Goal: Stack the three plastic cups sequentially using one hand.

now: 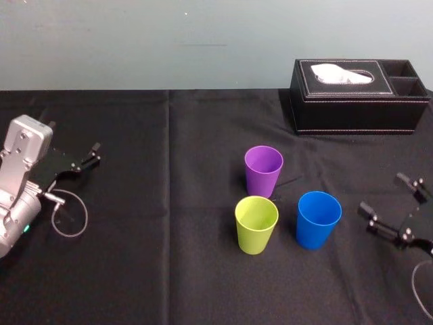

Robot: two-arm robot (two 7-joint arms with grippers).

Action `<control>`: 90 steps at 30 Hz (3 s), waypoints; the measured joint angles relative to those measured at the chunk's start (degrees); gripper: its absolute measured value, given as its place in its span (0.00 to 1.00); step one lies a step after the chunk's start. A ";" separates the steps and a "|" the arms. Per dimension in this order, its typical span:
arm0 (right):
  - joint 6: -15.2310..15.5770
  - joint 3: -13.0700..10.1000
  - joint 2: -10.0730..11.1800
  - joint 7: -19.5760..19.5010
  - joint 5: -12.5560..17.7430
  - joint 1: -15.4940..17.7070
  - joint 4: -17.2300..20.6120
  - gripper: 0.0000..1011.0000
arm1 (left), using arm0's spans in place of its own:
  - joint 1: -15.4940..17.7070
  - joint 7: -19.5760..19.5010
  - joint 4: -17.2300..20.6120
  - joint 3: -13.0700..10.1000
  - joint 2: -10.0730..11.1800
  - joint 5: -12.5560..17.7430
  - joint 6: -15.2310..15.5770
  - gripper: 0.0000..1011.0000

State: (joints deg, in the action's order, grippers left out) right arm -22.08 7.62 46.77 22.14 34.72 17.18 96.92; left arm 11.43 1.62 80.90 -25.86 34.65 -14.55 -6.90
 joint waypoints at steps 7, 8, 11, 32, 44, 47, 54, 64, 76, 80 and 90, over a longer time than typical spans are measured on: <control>-0.32 0.24 0.12 2.83 -0.40 1.96 -0.07 0.99 | 0.00 0.00 0.00 0.00 0.00 0.00 0.00 1.00; -0.31 0.36 0.06 3.11 -0.49 1.99 -0.15 0.99 | 0.00 0.00 0.00 0.00 0.00 0.00 0.00 1.00; -0.03 0.95 -0.37 4.15 -0.83 1.70 -0.63 0.99 | 0.00 0.00 0.00 0.00 0.00 0.00 0.00 1.00; 5.02 4.25 -5.29 9.45 -2.89 -4.59 -5.20 0.99 | 0.00 0.00 0.00 0.00 0.00 0.00 0.00 1.00; 7.17 4.73 -7.30 11.26 -4.29 -7.35 -6.47 0.99 | 0.00 0.00 0.00 0.00 0.00 0.00 0.00 1.00; 7.79 4.81 -7.77 11.79 -4.59 -8.09 -6.79 0.99 | 0.00 0.00 0.00 0.00 0.00 0.00 0.00 1.00; 8.94 5.26 -8.84 13.01 -5.41 -10.06 -7.84 0.99 | 0.00 0.00 0.00 0.00 0.00 0.00 0.00 1.00; 11.05 6.88 -10.50 13.41 -6.86 -13.70 -10.04 0.99 | 0.00 0.00 0.00 0.00 0.00 0.00 0.00 1.00; 11.14 6.87 -10.49 13.29 -6.89 -13.66 -10.04 0.94 | 0.00 0.00 0.00 0.00 0.00 0.00 0.00 1.00; 11.05 6.81 -10.44 13.27 -6.85 -13.56 -9.98 0.83 | 0.00 0.00 0.00 0.00 0.00 0.00 0.00 1.00; 10.94 6.74 -10.37 13.24 -6.76 -13.45 -9.88 0.74 | 0.00 0.00 0.00 0.00 0.00 0.00 0.00 1.00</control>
State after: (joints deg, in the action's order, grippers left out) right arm -11.14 14.36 36.39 35.37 27.96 3.72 87.04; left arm 11.43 1.62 80.90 -25.86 34.65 -14.55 -6.91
